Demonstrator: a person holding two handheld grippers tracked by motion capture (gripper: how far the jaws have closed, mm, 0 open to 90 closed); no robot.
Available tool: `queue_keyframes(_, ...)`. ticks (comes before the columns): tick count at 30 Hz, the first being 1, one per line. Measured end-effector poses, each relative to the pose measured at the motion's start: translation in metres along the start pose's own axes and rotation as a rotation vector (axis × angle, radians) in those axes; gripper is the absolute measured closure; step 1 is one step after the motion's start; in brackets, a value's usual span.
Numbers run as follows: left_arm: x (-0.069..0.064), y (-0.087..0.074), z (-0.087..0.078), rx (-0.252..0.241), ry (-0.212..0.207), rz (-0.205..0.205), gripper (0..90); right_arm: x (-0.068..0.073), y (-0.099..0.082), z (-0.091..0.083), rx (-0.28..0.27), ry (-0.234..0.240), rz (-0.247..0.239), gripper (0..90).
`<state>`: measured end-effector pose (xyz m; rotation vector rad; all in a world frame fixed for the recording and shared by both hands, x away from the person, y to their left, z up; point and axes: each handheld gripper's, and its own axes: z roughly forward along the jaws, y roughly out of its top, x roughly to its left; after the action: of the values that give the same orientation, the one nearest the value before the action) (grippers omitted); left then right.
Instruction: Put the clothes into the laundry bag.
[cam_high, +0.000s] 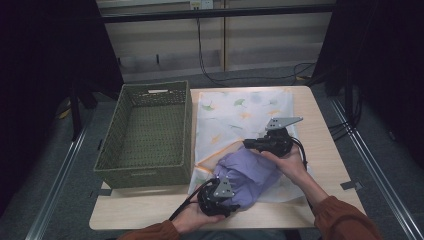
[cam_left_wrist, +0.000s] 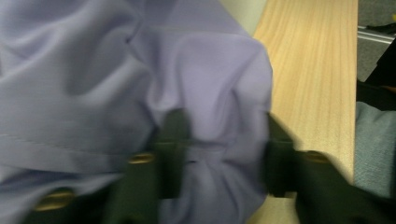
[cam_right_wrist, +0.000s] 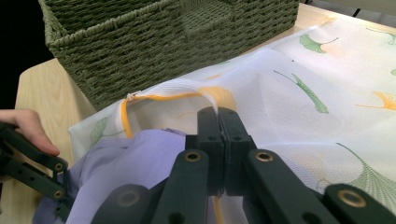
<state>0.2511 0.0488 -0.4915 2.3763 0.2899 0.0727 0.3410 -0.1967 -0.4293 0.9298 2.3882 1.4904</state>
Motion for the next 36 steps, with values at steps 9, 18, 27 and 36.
queue_keyframes(9,0.005,0.008,-0.007,-0.012,-0.050,-0.025,84.5,0.000,0.002,-0.002,-0.007,0.000,0.000,89.4)
queue_keyframes(18,0.016,0.013,-0.027,-0.101,-0.033,-0.068,86.0,0.002,0.002,-0.001,-0.003,0.014,0.000,89.5)
queue_keyframes(27,0.024,0.030,-0.034,-0.166,0.004,-0.095,86.1,0.002,0.004,-0.003,-0.009,0.015,0.001,89.5)
queue_keyframes(36,0.043,0.040,-0.034,-0.199,0.044,-0.141,86.1,0.001,0.003,-0.003,-0.013,0.020,0.014,89.5)
